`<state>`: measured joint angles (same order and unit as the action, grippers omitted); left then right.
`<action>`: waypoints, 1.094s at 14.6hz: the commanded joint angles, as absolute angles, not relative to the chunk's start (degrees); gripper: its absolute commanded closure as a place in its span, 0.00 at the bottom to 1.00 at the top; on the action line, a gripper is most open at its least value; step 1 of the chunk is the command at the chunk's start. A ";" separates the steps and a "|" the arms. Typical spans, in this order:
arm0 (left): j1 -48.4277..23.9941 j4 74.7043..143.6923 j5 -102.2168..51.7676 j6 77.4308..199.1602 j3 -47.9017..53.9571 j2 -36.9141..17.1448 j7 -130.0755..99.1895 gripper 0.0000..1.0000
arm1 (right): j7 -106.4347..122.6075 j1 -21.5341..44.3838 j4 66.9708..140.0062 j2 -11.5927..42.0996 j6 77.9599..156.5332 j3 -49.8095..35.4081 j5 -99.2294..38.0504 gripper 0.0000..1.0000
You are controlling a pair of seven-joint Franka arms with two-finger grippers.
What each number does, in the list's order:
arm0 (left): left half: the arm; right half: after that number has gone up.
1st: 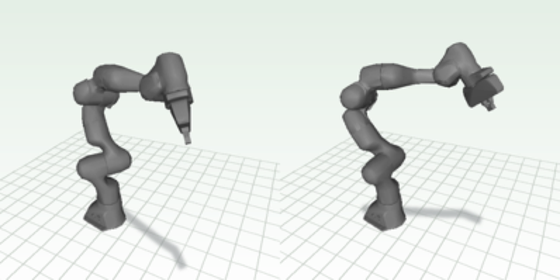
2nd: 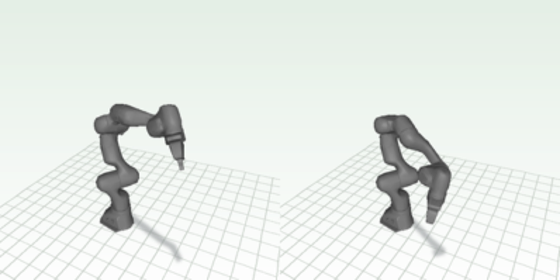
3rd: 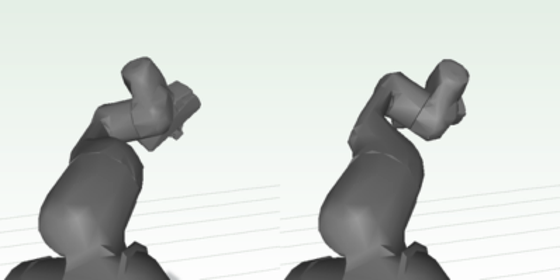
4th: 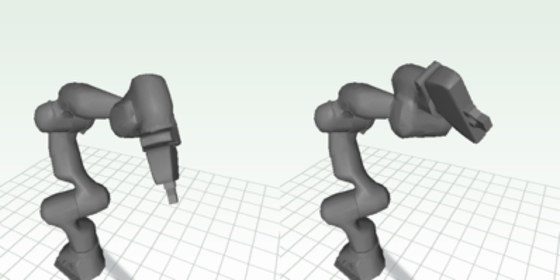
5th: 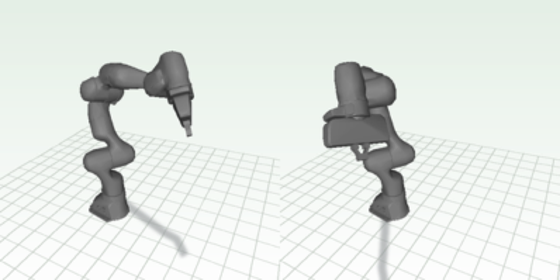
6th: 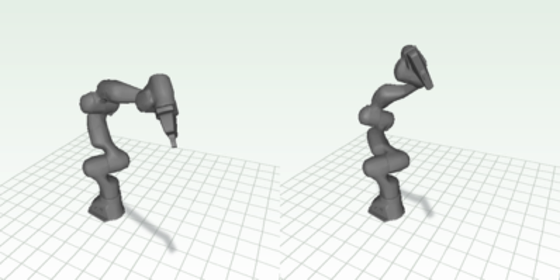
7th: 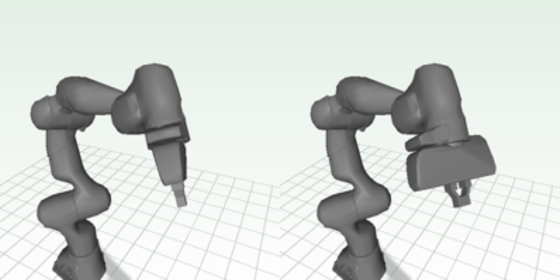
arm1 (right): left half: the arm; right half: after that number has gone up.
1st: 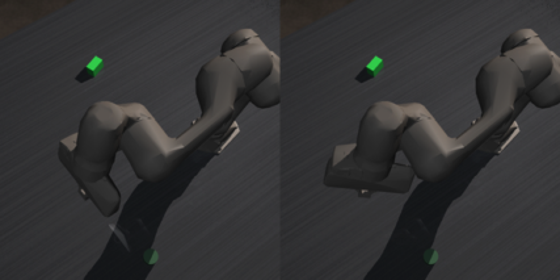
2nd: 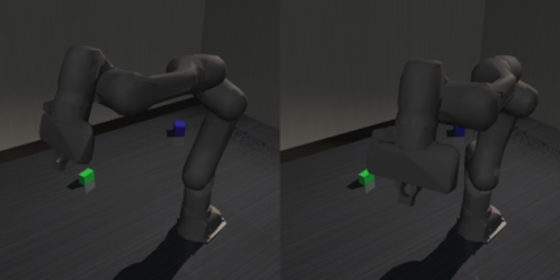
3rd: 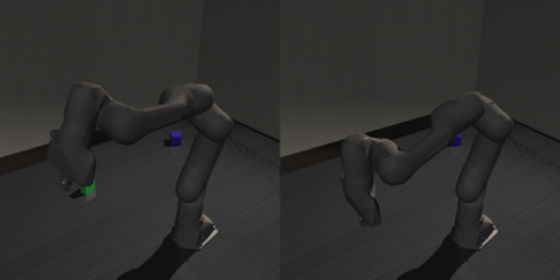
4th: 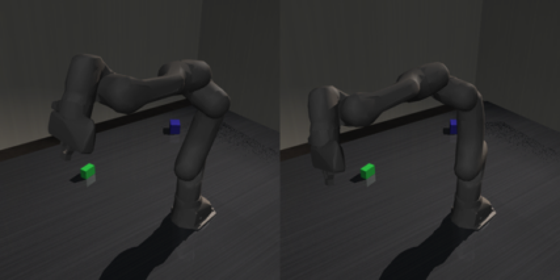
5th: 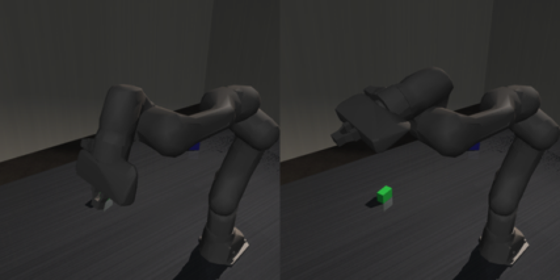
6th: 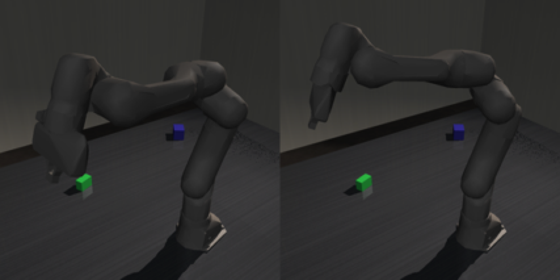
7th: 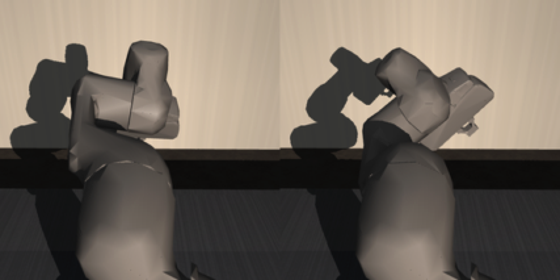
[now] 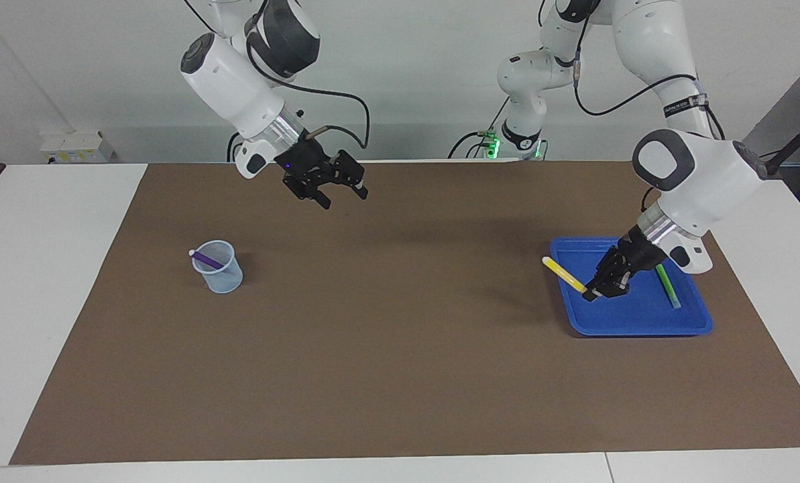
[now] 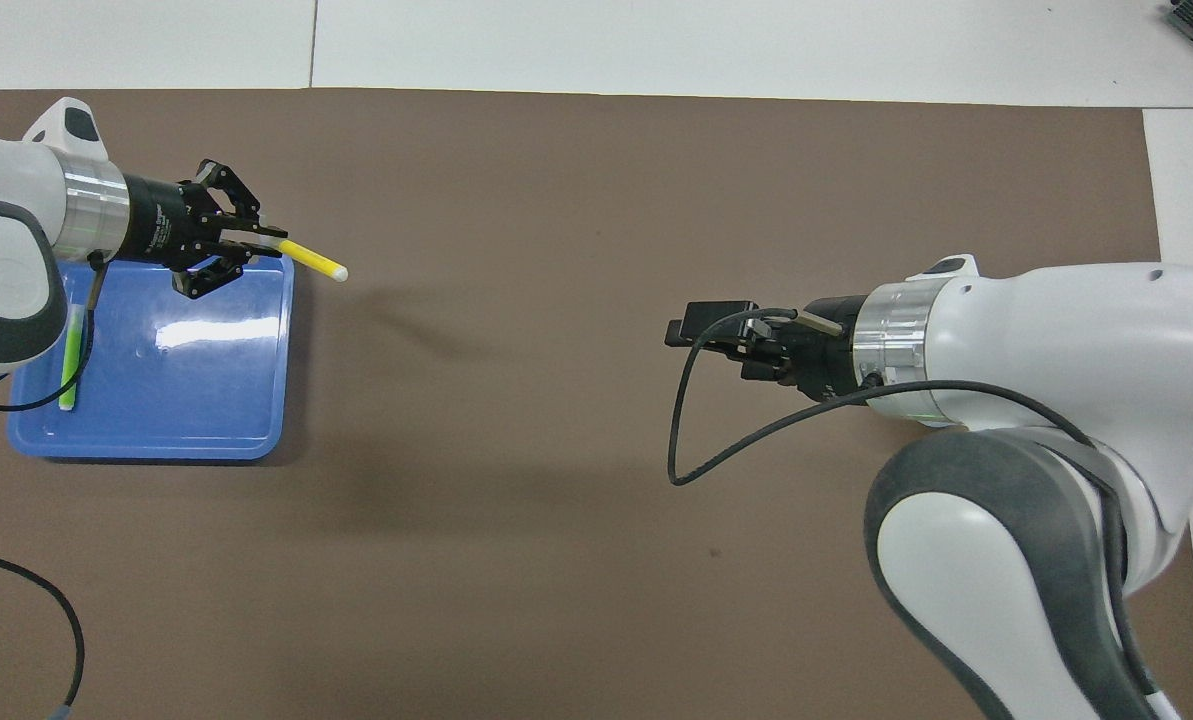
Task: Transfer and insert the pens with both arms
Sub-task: 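Carry the yellow pen toward the right gripper while the right gripper approaches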
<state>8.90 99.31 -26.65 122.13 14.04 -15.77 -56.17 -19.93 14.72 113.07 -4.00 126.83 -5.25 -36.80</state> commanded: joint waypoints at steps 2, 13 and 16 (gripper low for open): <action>6.33 103.35 -31.54 124.10 13.54 -12.49 -61.69 1.00 | -21.09 14.50 113.73 -3.08 132.70 -5.36 -40.86 0.00; -5.79 114.69 -39.81 137.45 13.45 -5.01 -80.40 1.00 | -27.95 22.06 109.35 2.80 145.44 -5.45 -47.81 0.00; -8.60 116.97 -39.81 139.91 13.45 -2.91 -83.57 1.00 | -27.86 24.16 107.67 6.32 149.84 -5.62 -47.81 0.05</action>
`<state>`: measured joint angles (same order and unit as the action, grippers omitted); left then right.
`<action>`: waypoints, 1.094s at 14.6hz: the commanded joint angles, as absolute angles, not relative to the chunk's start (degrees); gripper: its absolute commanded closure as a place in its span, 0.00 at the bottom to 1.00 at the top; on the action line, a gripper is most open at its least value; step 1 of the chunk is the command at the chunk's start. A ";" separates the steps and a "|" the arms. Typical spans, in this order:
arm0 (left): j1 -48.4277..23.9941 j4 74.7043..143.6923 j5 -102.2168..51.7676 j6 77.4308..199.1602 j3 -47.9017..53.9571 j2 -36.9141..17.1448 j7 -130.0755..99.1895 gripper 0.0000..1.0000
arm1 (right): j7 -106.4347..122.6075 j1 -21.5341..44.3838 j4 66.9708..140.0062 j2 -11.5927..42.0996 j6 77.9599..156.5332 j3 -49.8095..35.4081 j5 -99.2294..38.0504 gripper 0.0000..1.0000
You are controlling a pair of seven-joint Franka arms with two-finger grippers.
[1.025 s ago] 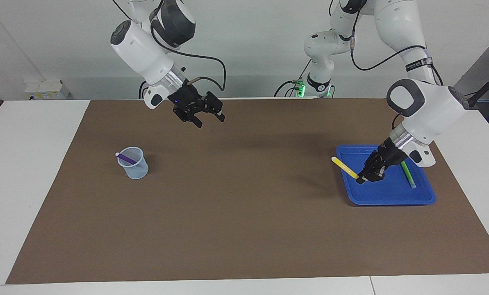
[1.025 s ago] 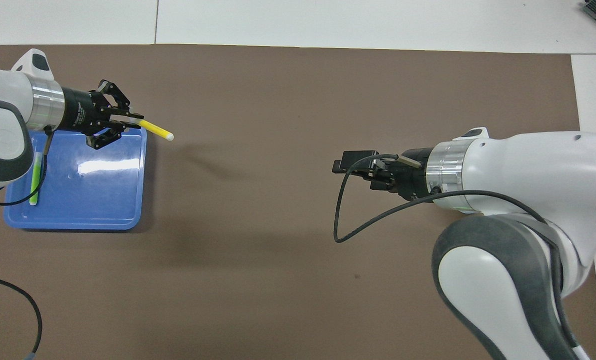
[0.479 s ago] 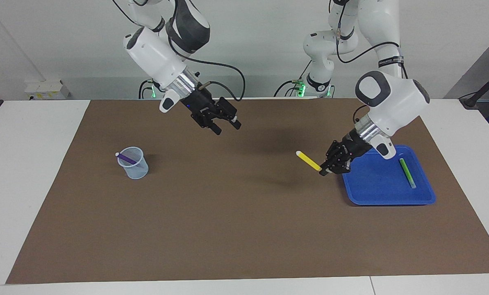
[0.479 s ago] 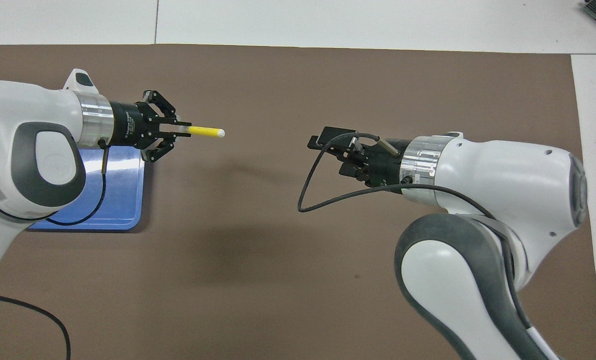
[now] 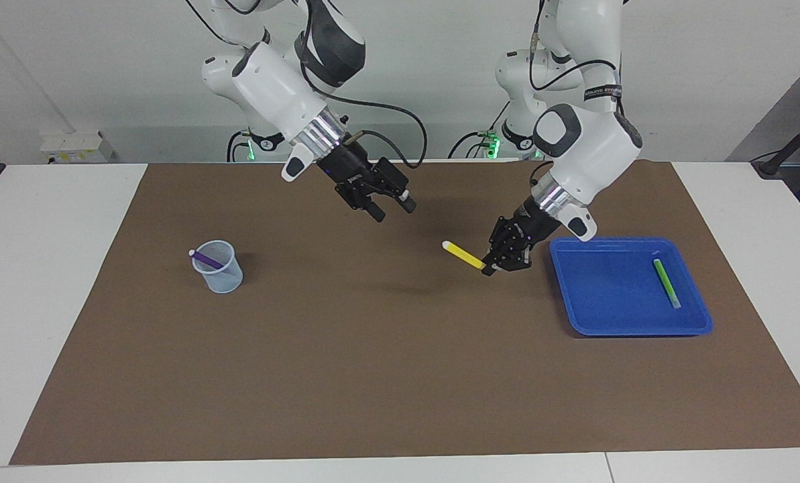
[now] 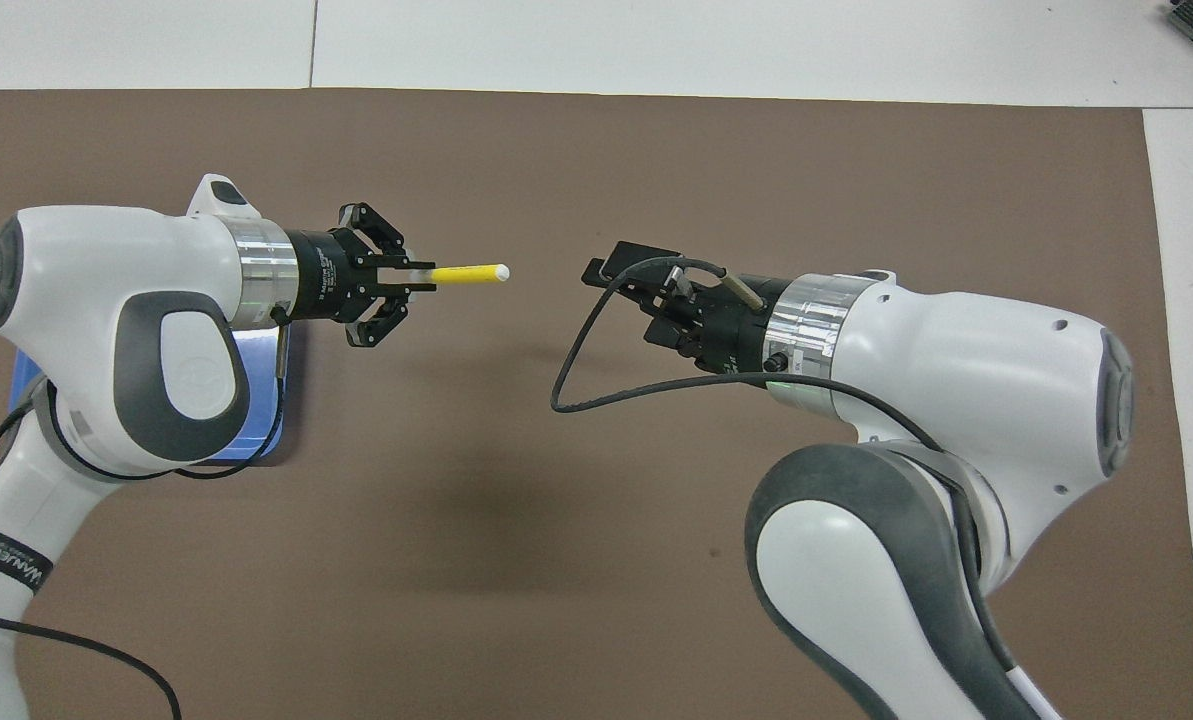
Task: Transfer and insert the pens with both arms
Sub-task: 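Carry the yellow pen toward the right gripper while the right gripper approaches, then close the right gripper on the yellow pen tip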
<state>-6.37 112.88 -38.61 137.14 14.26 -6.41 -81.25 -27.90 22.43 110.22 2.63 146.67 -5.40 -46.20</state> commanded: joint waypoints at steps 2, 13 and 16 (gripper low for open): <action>-10.54 118.47 -39.81 141.76 13.45 -1.94 -85.33 1.00 | -27.77 24.26 107.67 6.77 150.29 -5.62 -47.81 0.05; -15.12 121.38 -39.81 145.46 13.45 1.32 -90.61 1.00 | -27.86 24.08 107.67 6.77 149.85 -5.62 -47.90 0.05; -15.21 121.64 -39.81 145.46 13.53 1.76 -90.79 1.00 | -27.86 24.26 107.67 6.68 149.85 -5.62 -47.90 0.15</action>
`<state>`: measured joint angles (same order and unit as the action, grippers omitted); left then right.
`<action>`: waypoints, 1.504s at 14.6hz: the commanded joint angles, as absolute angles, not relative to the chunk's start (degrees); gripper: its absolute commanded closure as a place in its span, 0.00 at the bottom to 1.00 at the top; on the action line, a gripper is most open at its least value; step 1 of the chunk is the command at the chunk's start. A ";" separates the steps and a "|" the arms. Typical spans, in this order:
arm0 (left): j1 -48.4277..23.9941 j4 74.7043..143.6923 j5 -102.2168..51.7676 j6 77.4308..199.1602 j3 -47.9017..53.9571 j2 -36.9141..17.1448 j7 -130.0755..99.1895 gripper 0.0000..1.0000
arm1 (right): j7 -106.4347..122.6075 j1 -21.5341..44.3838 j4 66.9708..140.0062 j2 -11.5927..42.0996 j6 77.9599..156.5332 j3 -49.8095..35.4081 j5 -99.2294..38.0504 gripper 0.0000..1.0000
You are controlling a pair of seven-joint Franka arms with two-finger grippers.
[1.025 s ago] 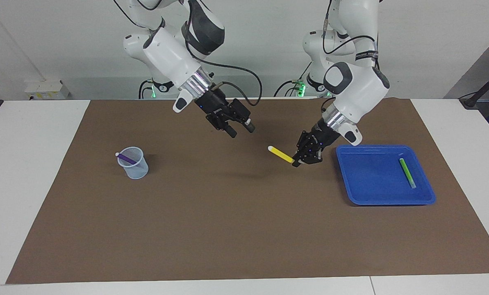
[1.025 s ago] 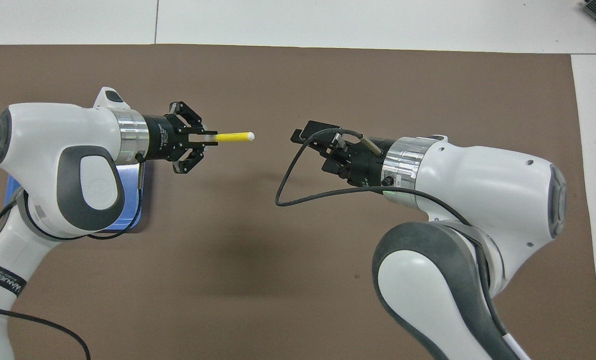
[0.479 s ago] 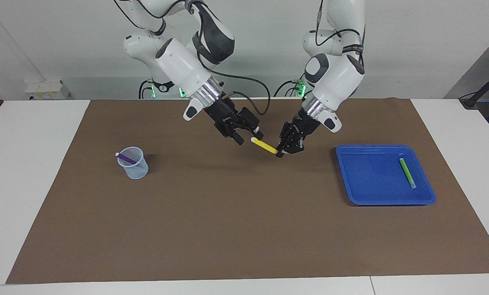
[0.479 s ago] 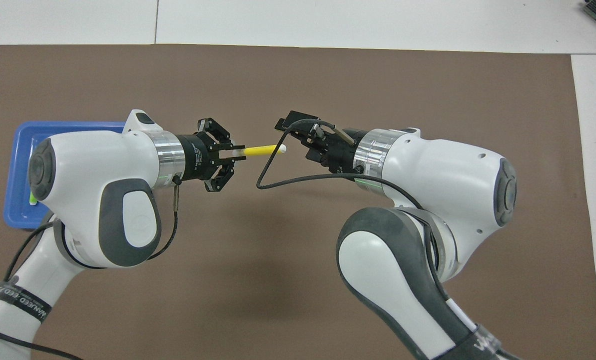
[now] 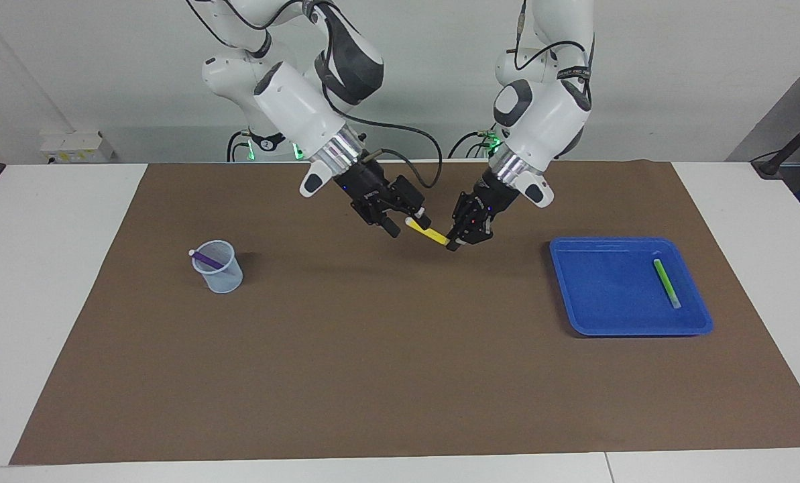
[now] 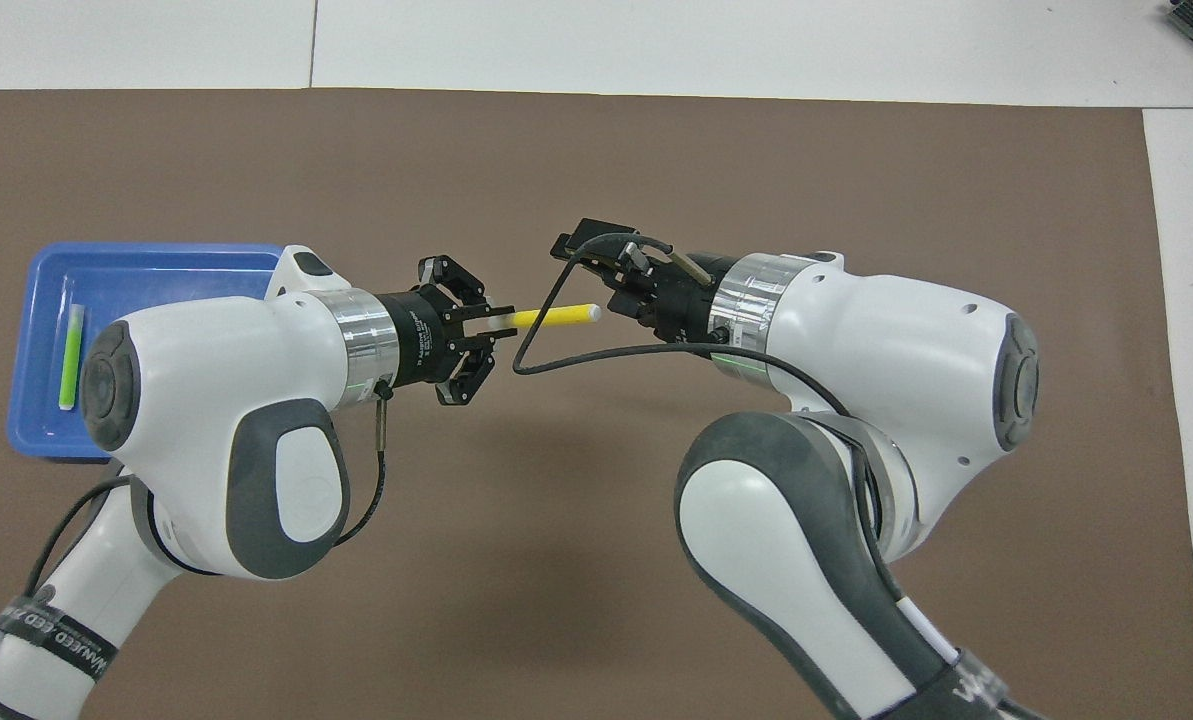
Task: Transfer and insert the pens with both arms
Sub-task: 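Close the right gripper on the yellow pen tip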
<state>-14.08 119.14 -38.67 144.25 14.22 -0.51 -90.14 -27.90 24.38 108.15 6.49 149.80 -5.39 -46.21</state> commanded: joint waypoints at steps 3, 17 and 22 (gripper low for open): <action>-15.82 121.73 -39.81 145.46 13.45 2.11 -91.49 1.00 | -27.86 24.43 107.93 6.51 149.33 -5.71 -47.90 0.16; -16.52 122.34 -39.81 145.63 13.45 3.34 -92.02 1.00 | -26.89 24.35 108.19 4.93 140.28 -5.71 -47.37 0.44; -16.61 122.87 -39.73 145.63 13.45 3.78 -91.93 1.00 | -25.50 23.73 108.37 4.66 138.61 -5.63 -47.11 0.59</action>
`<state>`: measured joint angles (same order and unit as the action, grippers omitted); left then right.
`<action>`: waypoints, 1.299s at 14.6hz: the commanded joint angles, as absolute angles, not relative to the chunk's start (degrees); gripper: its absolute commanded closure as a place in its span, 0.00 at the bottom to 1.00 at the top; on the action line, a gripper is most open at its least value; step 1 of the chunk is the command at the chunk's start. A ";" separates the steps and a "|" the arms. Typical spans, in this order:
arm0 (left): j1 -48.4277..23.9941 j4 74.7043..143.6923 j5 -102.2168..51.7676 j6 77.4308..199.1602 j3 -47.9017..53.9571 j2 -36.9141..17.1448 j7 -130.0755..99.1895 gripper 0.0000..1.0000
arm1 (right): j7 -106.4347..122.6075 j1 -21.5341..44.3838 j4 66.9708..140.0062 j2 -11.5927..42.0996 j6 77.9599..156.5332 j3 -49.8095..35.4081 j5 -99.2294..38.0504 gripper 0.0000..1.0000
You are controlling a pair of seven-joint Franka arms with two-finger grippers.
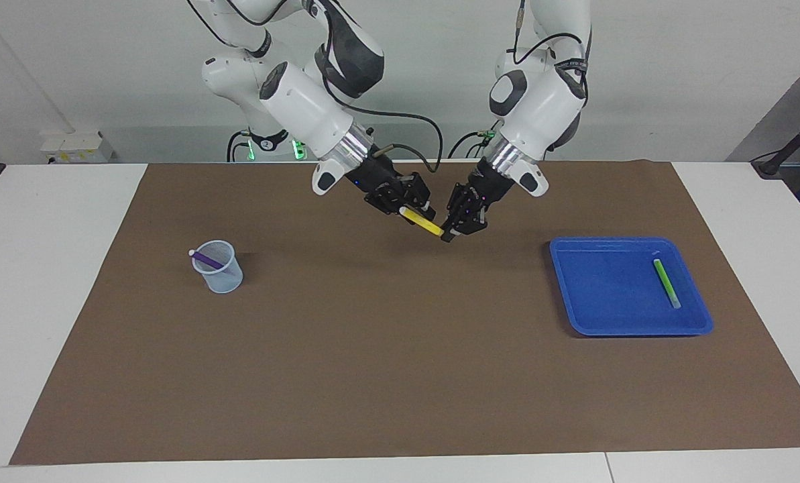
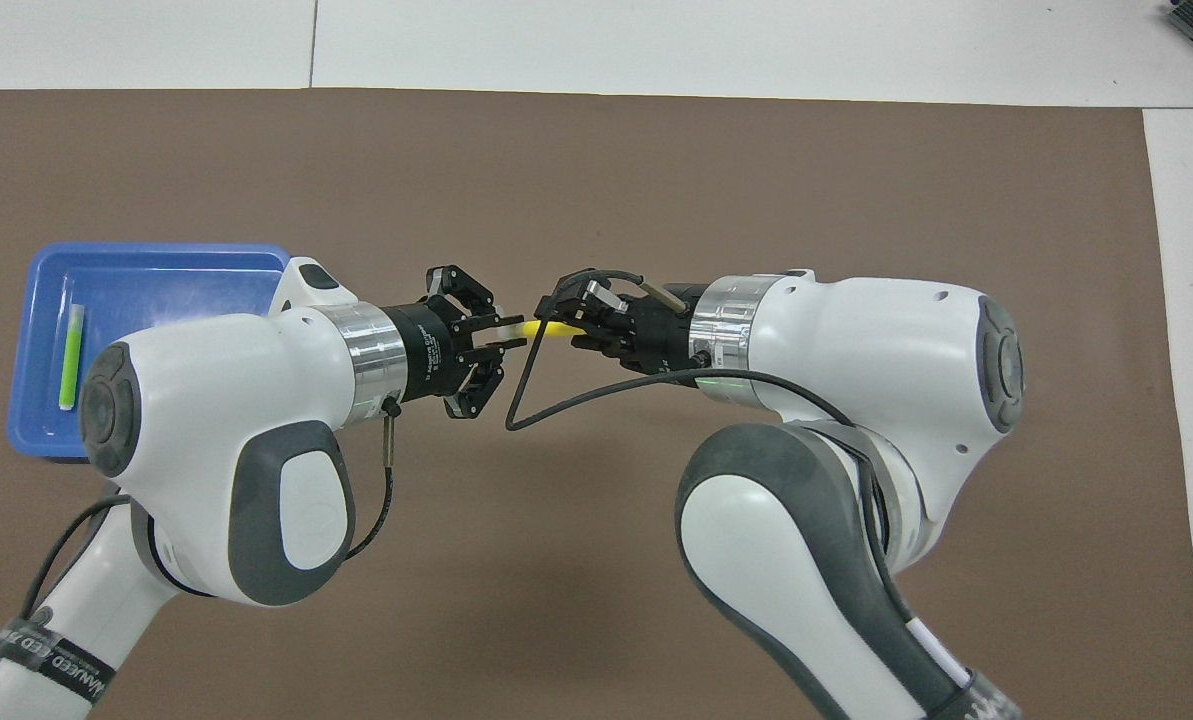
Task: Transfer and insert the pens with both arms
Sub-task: 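Close the right gripper on the yellow pen tip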
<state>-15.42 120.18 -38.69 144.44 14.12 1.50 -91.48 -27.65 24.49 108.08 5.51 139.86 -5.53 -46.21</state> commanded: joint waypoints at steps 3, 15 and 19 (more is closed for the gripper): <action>-16.52 122.87 -39.81 145.63 13.45 3.78 -91.93 1.00 | -24.43 23.56 108.46 4.66 138.60 -5.54 -47.11 0.59; -16.61 122.96 -39.64 145.55 13.45 4.13 -90.71 0.90 | -25.05 23.38 108.55 4.48 137.47 -5.45 -47.11 1.00; -16.61 122.87 -39.73 145.20 13.45 4.22 -89.21 0.00 | -25.05 22.59 108.20 4.48 135.71 -5.01 -46.59 1.00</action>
